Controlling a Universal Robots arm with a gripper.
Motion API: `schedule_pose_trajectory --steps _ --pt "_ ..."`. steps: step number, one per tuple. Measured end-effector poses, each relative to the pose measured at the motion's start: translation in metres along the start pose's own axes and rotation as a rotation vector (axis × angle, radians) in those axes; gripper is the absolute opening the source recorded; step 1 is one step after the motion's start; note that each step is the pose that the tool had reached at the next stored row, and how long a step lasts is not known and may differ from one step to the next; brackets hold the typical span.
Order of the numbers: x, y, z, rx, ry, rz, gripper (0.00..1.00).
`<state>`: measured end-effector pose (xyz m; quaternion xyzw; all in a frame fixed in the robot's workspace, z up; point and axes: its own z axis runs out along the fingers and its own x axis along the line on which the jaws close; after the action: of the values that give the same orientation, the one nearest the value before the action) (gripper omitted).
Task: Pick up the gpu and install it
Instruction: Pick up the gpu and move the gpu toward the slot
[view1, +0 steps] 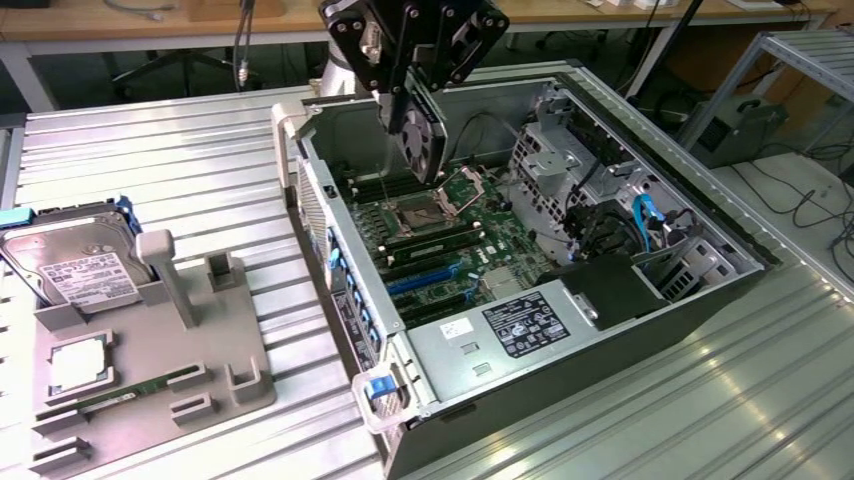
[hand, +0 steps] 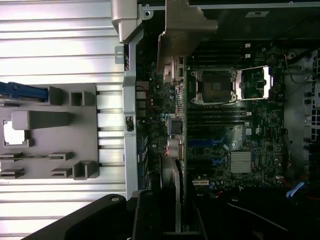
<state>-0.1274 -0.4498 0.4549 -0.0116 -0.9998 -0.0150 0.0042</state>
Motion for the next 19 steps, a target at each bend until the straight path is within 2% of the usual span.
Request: schedule_pose_trajectory --steps 19 --pt "-0.023 0.0005 -0.0002 0.0002 0.0051 0.000 0.28"
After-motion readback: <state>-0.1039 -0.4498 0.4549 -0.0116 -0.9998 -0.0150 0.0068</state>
